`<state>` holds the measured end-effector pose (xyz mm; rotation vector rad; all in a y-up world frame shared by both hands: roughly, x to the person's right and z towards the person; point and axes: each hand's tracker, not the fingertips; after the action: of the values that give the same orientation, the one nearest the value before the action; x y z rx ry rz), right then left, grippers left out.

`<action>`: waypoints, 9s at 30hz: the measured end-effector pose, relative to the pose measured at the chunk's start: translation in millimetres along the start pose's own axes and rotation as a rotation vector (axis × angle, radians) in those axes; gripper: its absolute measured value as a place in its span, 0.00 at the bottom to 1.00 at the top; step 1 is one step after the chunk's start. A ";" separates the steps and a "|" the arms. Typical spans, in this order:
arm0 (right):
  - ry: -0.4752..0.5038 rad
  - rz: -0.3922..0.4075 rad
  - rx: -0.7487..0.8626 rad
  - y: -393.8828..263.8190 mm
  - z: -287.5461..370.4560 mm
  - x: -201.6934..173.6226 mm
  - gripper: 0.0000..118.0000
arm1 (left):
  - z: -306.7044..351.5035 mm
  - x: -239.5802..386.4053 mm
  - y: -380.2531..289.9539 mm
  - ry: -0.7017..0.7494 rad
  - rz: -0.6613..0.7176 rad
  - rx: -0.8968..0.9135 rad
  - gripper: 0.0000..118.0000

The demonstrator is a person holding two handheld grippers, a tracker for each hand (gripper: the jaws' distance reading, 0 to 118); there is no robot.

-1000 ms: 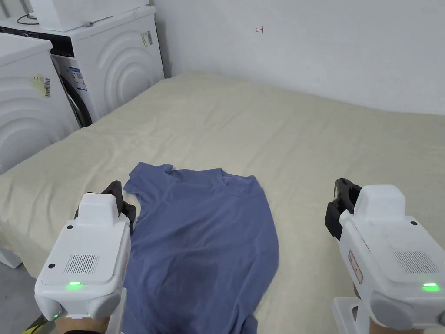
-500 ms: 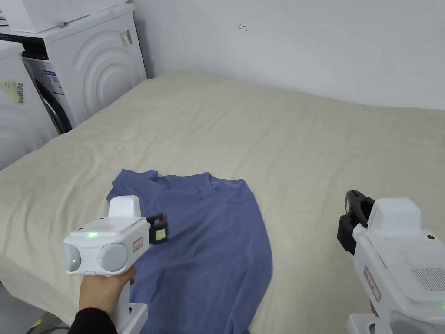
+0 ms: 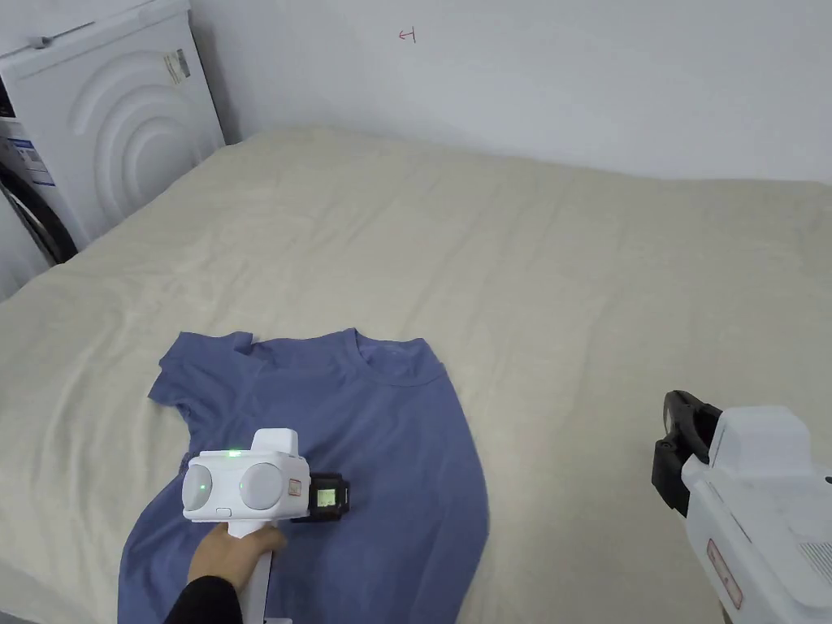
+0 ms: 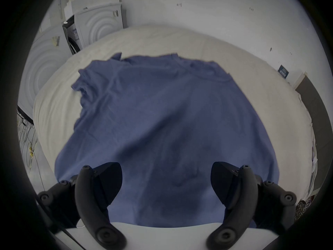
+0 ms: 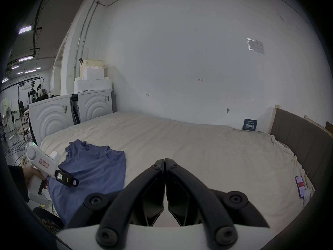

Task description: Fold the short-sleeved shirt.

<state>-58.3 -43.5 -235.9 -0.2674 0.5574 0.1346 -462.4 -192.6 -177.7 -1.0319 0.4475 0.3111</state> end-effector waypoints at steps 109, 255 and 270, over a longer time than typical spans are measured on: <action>-0.456 -0.140 0.120 -25.5 203.0 202.7 0.00 | 219.4 271.6 -26.4 -0.388 -0.331 0.734 0.97; -0.307 -0.129 0.126 164.5 -83.2 302.1 0.03 | 207.1 279.2 300.1 -0.303 -0.195 0.761 0.00; -0.245 -0.233 -0.184 -39.0 -83.0 249.0 0.03 | 53.8 212.9 130.8 -0.237 -0.211 0.443 0.00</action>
<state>117.1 -91.2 -429.3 -0.4854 0.2674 -0.0079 -325.4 -74.1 -358.0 -0.5926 0.1771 0.1325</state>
